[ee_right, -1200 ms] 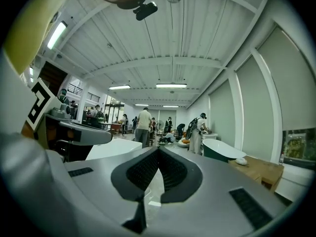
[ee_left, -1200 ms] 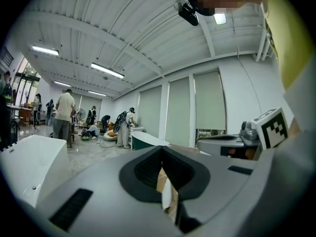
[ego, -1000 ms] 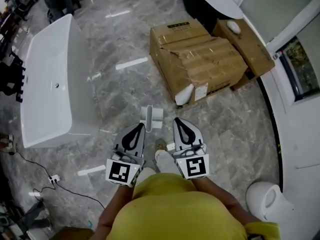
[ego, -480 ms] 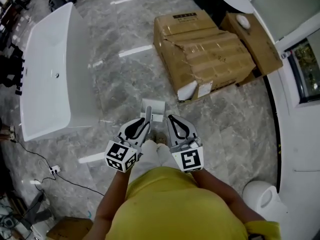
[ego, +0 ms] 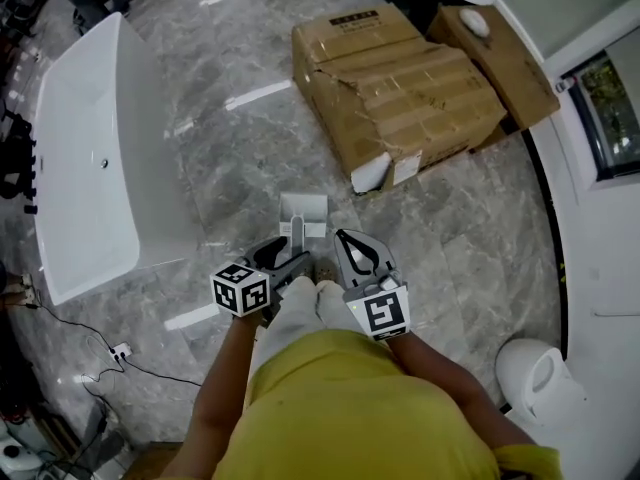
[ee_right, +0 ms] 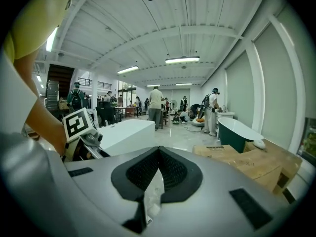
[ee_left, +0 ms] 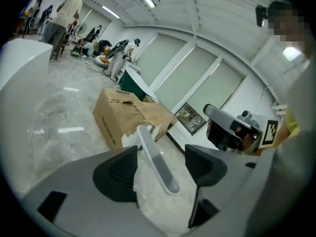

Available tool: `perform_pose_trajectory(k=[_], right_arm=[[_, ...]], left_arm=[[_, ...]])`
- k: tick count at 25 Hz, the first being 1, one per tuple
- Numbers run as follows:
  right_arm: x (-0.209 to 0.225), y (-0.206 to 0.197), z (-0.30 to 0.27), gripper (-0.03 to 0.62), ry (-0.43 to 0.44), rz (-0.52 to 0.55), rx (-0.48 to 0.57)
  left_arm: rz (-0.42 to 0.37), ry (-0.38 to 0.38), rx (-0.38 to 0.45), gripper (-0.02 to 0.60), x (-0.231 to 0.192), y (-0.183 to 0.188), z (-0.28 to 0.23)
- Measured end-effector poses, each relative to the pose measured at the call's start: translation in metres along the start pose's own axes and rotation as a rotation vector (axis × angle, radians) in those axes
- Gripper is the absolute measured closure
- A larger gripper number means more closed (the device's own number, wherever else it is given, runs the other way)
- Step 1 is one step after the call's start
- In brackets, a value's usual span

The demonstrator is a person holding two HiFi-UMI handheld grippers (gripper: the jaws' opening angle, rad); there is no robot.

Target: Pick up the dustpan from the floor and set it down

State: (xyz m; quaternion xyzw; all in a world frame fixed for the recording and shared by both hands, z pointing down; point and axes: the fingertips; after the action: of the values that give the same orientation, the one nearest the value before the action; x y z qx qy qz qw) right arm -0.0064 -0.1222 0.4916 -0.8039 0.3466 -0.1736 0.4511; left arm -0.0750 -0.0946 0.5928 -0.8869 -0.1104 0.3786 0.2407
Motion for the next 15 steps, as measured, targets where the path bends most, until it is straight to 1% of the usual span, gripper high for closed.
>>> perform_pose_trajectory(k=[3, 6, 8, 10, 11, 13, 14, 15], right_arm=[[0.003, -0.004, -0.001, 0.583, -0.016, -0.012, -0.013], [0.006, -0.006, 0.0, 0.583, -0.032, -0.019, -0.022], [0.008, -0.006, 0.0, 0.583, -0.04, -0.02, -0.026], [0.01, -0.008, 0.001, 0.583, -0.048, -0.022, -0.03], [0.011, -0.009, 0.001, 0.583, -0.053, -0.023, -0.033], [0.011, -0.01, 0.002, 0.583, -0.059, -0.025, -0.039], [0.011, -0.01, 0.003, 0.583, -0.06, -0.027, -0.041], [0.01, -0.01, 0.003, 0.583, -0.061, -0.03, -0.042]], left_arm=[[0.068, -0.1, -0.033, 0.247, -0.007, -0.008, -0.011], [0.167, -0.217, -0.033, 0.238, -0.012, -0.012, -0.019], [0.2, -0.284, -0.035, 0.236, -0.012, -0.014, -0.025], [0.21, -0.346, -0.04, 0.238, -0.011, -0.014, -0.031], [0.208, -0.376, -0.044, 0.244, -0.009, -0.013, -0.033], [0.194, -0.435, -0.054, 0.286, 0.0, -0.012, -0.034], [0.188, -0.457, -0.057, 0.318, 0.004, -0.01, -0.034], [0.182, -0.467, -0.062, 0.362, 0.007, -0.009, -0.034]])
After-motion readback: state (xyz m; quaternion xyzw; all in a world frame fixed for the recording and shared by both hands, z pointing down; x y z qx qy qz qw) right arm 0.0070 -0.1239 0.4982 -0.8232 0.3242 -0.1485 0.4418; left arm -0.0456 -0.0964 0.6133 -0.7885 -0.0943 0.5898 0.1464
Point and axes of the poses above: the fingertips, and each gripper's own axes: z backward along the fingers, x to its right, y out of its top, and after that the axes turned 13 degrees about -x, right-handed
